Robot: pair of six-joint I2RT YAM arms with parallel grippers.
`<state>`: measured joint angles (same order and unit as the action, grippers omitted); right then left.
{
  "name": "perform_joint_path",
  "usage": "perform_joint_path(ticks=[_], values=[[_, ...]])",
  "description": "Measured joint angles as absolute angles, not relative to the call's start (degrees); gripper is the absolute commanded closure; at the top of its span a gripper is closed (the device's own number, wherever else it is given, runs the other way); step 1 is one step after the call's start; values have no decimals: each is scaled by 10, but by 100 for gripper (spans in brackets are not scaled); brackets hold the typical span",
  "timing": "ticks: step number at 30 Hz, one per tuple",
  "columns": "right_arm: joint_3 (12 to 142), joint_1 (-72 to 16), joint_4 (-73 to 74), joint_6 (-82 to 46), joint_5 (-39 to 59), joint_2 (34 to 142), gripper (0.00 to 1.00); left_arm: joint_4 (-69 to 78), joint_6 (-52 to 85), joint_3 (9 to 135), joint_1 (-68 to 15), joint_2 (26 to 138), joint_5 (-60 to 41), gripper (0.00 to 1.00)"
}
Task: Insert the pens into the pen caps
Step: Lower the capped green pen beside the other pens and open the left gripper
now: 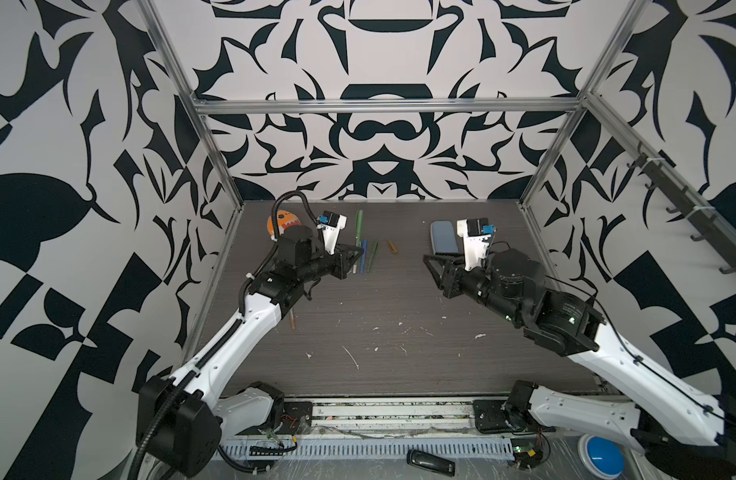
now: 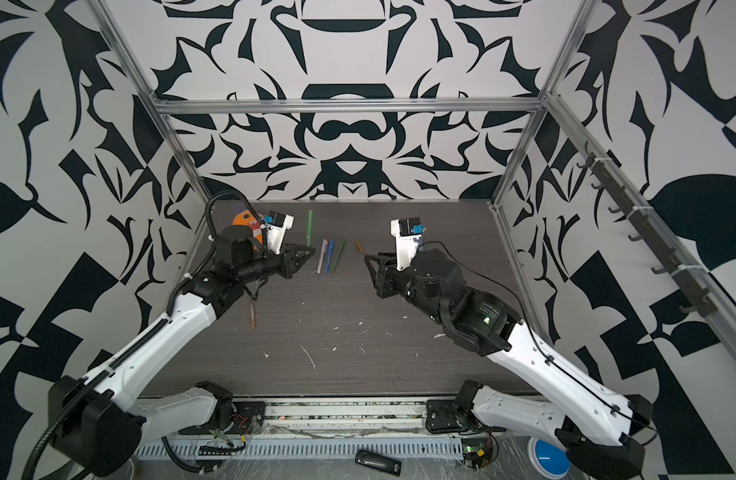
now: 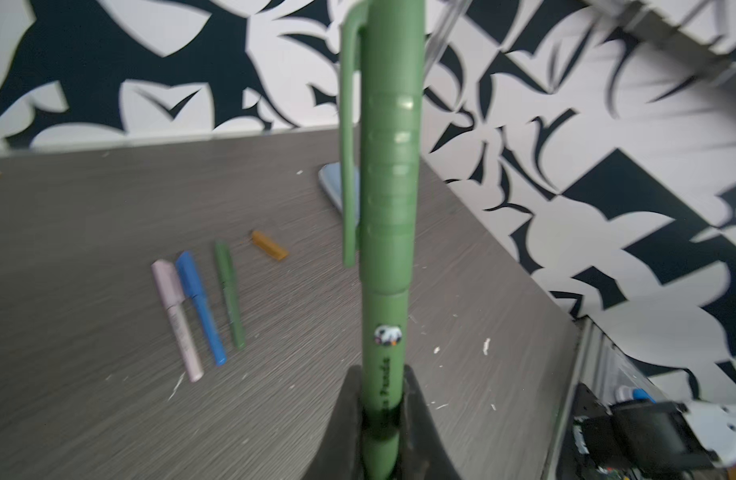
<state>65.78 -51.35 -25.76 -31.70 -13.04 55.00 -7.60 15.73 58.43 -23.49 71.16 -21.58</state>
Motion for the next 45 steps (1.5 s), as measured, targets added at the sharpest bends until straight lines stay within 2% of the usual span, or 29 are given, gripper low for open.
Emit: perform_joint_path(ticks=[6, 14, 18, 23, 29, 40, 45], values=[[532, -514, -266, -358, -142, 538, 63, -186, 170, 687, -197, 883, -158, 100], [479, -512, -262, -380, -142, 497, 63, -297, 170, 824, -172, 1115, -125, 100], [458, -510, -262, -381, -138, 491, 63, -335, 169, 903, -171, 1196, -124, 97], [454, -501, -267, -357, -138, 486, 63, -374, 170, 959, -171, 1244, -123, 96], [454, -475, -274, -332, -134, 473, 63, -402, 176, 990, -171, 1275, -110, 90], [454, -455, -276, -327, -98, 473, 63, -444, 166, 1030, -172, 1294, -100, 73], [456, -454, -280, -327, -86, 473, 62, -456, 165, 1033, -172, 1294, -99, 73]])
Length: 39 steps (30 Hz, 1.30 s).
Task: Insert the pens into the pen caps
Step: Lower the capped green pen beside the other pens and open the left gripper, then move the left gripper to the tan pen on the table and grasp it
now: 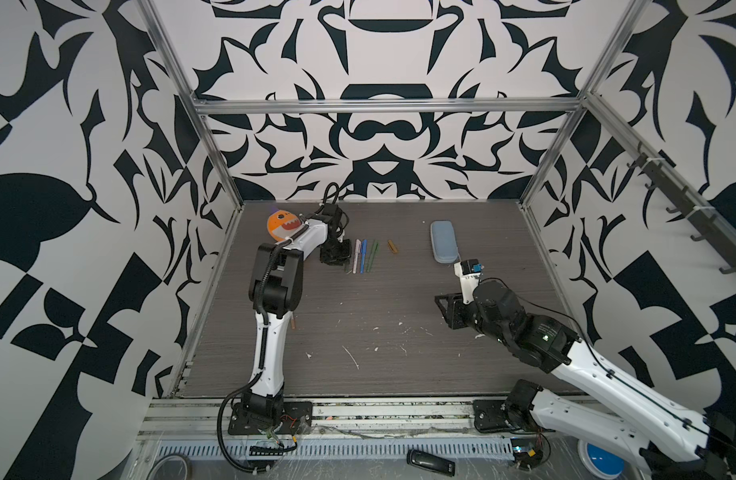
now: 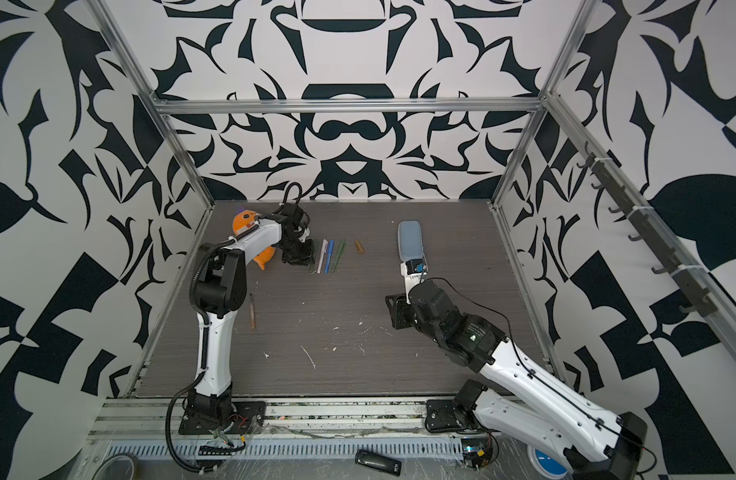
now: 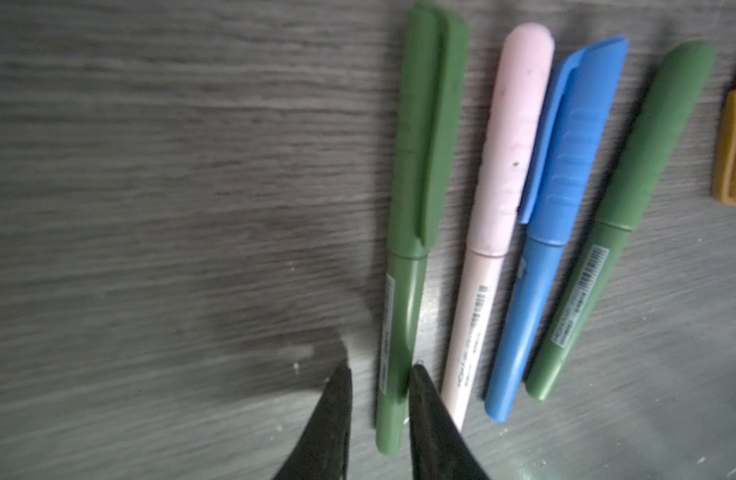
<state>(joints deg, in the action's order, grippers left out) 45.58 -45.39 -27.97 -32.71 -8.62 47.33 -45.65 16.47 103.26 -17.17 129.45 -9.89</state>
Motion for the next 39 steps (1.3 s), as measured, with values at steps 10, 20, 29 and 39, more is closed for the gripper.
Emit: perform_joint_path(ticks=[10, 20, 29, 39], values=[[458, -453, -284, -329, -69, 473, 63, -453, 162, 961, -171, 1171, -87, 66], [461, -454, -282, -333, -33, 497, 69, -394, 222, 692, -150, 809, -9, 58], [461, -454, -262, -337, -6, 506, 72, -408, 286, 484, -83, 710, 30, 65], [456, -453, -254, -344, 9, 502, 73, -390, 281, 470, -60, 822, 43, 69]])
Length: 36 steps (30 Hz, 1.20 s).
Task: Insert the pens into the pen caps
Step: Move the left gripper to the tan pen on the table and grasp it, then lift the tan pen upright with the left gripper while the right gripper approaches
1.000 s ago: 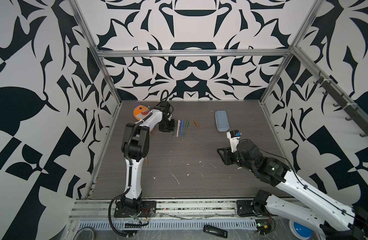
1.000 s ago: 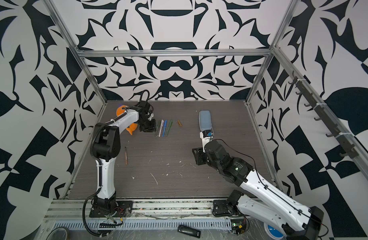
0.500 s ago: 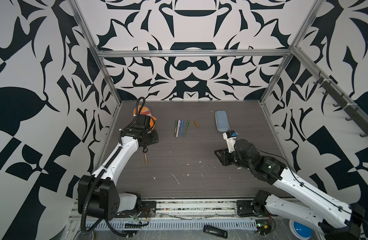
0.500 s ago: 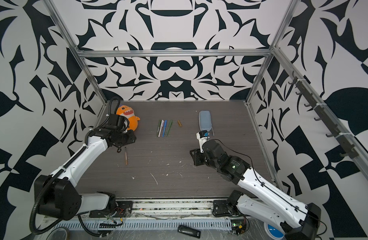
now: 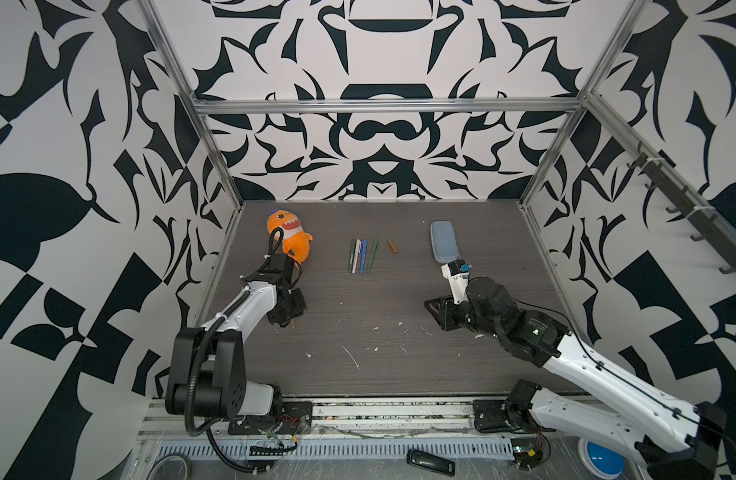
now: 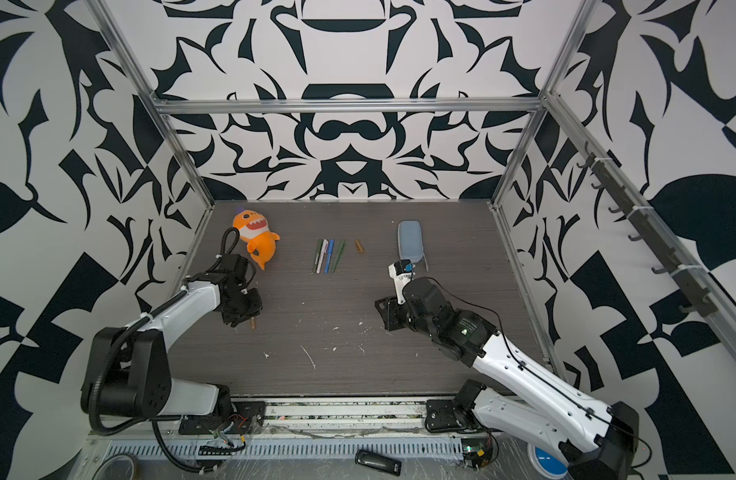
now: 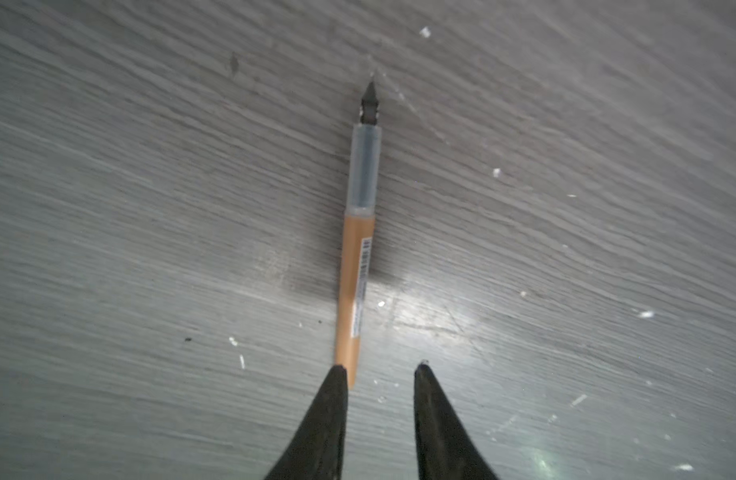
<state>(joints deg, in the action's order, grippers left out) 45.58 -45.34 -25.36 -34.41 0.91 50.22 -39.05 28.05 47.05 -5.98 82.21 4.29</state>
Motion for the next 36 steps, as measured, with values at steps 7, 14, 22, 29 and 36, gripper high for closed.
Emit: perform_joint_path(ticks=[7, 14, 22, 29, 36], values=[[430, -453, -254, -352, 14, 482, 73, -379, 282, 485, -48, 857, 61, 71], [428, -453, -254, -359, 20, 482, 74, -367, 284, 503, -42, 900, 61, 72], [428, -453, -254, -363, 22, 479, 75, -357, 286, 531, -37, 942, 51, 79], [428, -453, -254, -366, 22, 472, 75, -350, 284, 535, -37, 946, 36, 91], [428, -453, -254, -370, 22, 473, 75, -339, 265, 534, -50, 928, 3, 93]])
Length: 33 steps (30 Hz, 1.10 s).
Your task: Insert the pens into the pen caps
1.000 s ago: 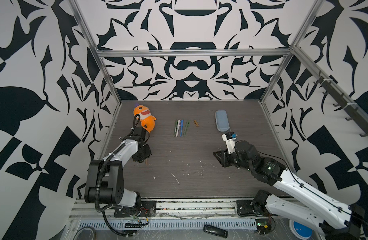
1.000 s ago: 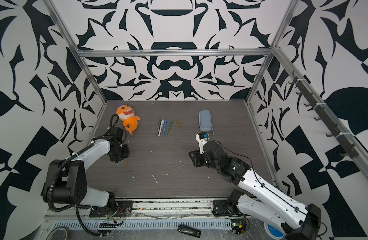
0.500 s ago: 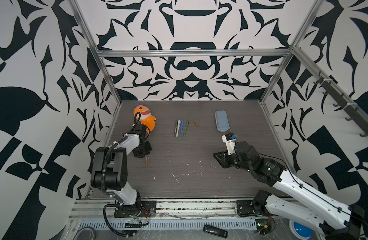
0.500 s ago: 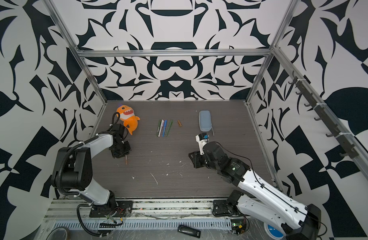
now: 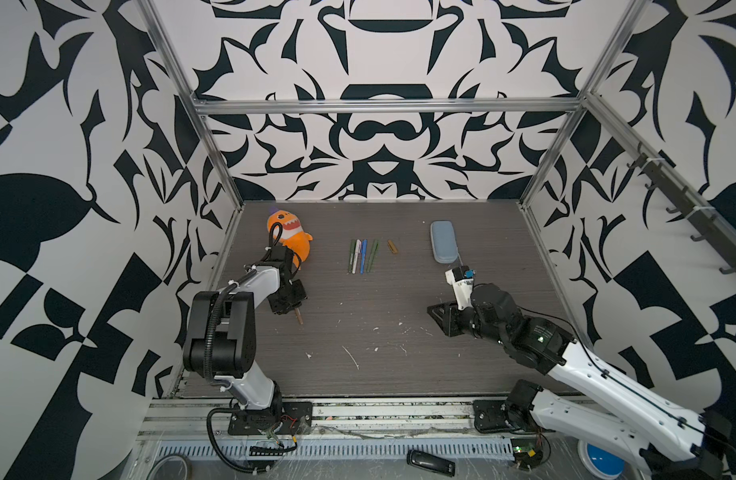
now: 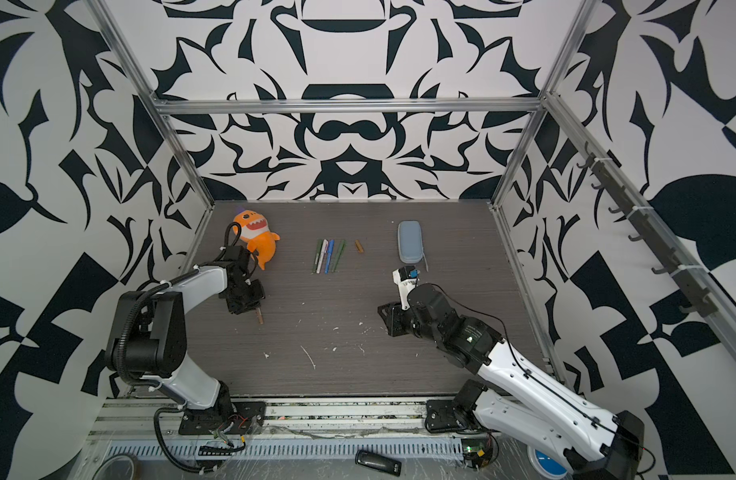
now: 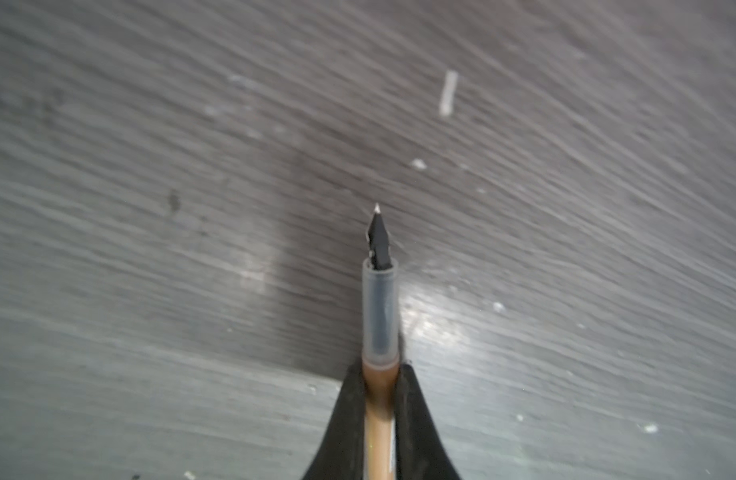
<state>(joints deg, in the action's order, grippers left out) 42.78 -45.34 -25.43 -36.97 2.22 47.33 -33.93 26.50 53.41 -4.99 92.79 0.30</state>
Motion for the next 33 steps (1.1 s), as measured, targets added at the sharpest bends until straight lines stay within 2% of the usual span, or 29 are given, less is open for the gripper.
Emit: perform_joint_path(ticks=[7, 14, 17, 23, 33], values=[[441, -453, -259, -371, 23, 496, 75, -317, 214, 565, -138, 818, -51, 99], [497, -453, -258, -369, 26, 529, 76, -172, 166, 575, -231, 734, -188, 100], [534, -453, -256, -366, 28, 550, 75, -123, 150, 582, -266, 725, -244, 100], [591, -453, -225, -362, 25, 577, 65, -53, 124, 627, -320, 752, -323, 100], [635, -453, -153, -375, 10, 621, 59, 24, 119, 596, -330, 754, -377, 100]])
